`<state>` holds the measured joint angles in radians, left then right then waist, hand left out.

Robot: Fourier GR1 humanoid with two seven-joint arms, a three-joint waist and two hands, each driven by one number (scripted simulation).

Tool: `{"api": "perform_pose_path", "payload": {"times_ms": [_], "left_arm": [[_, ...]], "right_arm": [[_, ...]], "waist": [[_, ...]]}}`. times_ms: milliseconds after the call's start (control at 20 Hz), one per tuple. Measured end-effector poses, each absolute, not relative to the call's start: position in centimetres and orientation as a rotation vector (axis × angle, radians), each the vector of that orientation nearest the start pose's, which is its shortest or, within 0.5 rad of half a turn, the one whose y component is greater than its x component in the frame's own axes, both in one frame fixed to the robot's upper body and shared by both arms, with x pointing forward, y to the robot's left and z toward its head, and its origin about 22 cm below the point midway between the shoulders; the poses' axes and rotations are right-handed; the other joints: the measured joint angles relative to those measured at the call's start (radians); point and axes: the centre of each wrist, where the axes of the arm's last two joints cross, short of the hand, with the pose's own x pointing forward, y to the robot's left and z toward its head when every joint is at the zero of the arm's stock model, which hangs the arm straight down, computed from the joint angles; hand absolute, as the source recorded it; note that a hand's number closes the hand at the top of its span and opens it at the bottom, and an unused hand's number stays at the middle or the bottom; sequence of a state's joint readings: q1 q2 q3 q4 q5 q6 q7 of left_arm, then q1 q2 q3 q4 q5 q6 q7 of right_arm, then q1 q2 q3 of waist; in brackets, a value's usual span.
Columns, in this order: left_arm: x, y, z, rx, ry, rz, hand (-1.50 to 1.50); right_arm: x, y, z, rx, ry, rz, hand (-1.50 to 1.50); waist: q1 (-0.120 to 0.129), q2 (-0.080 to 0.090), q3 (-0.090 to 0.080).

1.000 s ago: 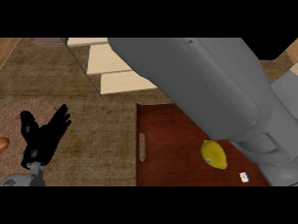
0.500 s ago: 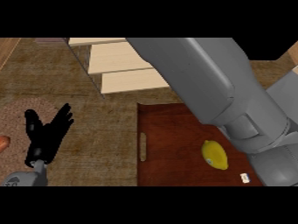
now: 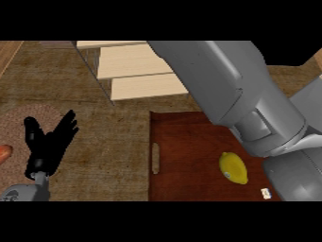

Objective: Pick the croissant from the tray and place it in the tiered shelf

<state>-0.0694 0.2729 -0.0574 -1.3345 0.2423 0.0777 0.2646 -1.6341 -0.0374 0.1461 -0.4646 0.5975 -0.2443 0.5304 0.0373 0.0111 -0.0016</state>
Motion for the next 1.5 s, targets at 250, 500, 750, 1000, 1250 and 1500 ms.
{"api": "perform_pose_path", "payload": {"times_ms": [250,500,750,1000,1250,1500], "left_arm": [[25.7,28.6,-1.9,0.077,-1.125,0.019,0.00],[25.5,28.3,-2.5,0.079,-1.120,0.029,0.00],[26.1,28.3,-2.1,0.072,-1.125,0.018,0.00],[26.2,28.9,-2.5,0.083,-1.119,0.018,0.00],[25.9,28.7,-2.9,0.072,-1.119,0.013,0.00],[25.8,28.6,-2.6,0.083,-1.116,0.020,0.00]], "right_arm": [[43.2,0.9,29.5,-0.804,-1.695,0.735,1.50],[43.5,0.9,29.6,-0.834,-1.683,0.787,1.50],[43.7,0.3,29.7,-0.758,-1.696,0.577,-1.50],[43.8,-0.2,30.8,-0.637,-1.727,0.397,-1.50],[43.8,-0.9,32.0,-0.491,-1.757,0.234,-1.50],[44.1,-2.4,33.2,-0.432,-1.781,0.048,-1.50]], "waist": [[-0.007,-0.003,0.001],[-0.009,-0.003,0.000],[-0.009,-0.002,0.001],[-0.007,-0.001,0.000],[-0.006,-0.002,0.001],[-0.010,-0.005,0.001]]}}
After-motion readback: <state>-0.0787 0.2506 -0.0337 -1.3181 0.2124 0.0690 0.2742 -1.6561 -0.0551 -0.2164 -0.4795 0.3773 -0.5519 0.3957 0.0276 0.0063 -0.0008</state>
